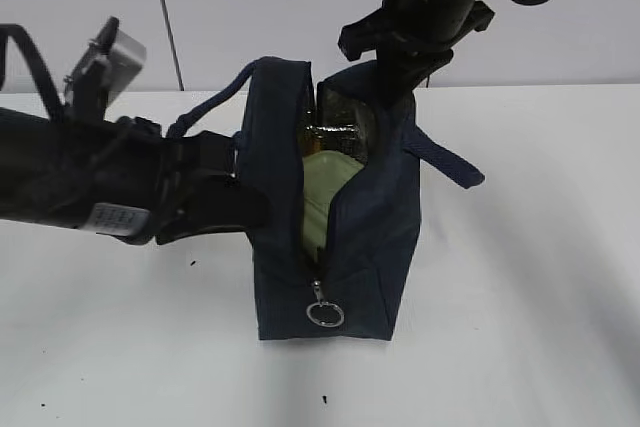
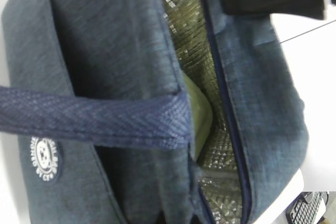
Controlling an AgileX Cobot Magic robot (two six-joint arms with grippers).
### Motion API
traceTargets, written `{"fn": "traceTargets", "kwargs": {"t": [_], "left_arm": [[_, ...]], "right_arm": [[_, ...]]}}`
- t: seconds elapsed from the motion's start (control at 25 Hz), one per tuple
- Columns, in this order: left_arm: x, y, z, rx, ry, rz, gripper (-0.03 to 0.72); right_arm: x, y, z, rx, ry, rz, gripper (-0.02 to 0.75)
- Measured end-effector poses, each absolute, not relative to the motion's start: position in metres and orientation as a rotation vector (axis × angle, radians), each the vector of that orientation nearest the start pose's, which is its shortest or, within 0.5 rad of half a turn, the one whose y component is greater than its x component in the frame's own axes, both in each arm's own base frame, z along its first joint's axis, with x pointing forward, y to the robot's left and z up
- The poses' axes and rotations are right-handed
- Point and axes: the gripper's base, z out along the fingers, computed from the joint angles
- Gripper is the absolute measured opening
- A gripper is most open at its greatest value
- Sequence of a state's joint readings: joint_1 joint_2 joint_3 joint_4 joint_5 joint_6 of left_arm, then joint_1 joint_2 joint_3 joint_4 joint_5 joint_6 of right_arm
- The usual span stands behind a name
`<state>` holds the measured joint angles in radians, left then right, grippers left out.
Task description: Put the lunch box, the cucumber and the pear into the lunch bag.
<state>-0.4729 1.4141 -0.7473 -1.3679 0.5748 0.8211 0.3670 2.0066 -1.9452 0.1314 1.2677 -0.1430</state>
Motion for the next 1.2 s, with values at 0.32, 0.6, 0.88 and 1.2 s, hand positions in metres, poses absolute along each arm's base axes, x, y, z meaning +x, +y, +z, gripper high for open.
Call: {"fn": "traceTargets", "kwargs": {"t": [0.32,0.6,0.88,1.2], "left_arm": [[0.236,-0.178,0.218,0.215,2.477,-1.159,-0.008],[0.236,-0.18,0.215,0.199,2.49,-1.175,0.16],[0.236,-0.18,0.215,0.202,2.491,-1.181,0.381],[0.233,-0.182,0.217,0.206,2.493,-1.237,0.392]], "right_arm": [[0.415,0.169,0.271,-0.715,2.795,0.247,0.038],[0.417,0.177,0.261,-0.77,2.788,0.342,0.145],[0.417,0.178,0.261,-0.772,2.785,0.362,0.424],[0.413,0.176,0.273,-0.771,2.758,0.356,0.447]]}}
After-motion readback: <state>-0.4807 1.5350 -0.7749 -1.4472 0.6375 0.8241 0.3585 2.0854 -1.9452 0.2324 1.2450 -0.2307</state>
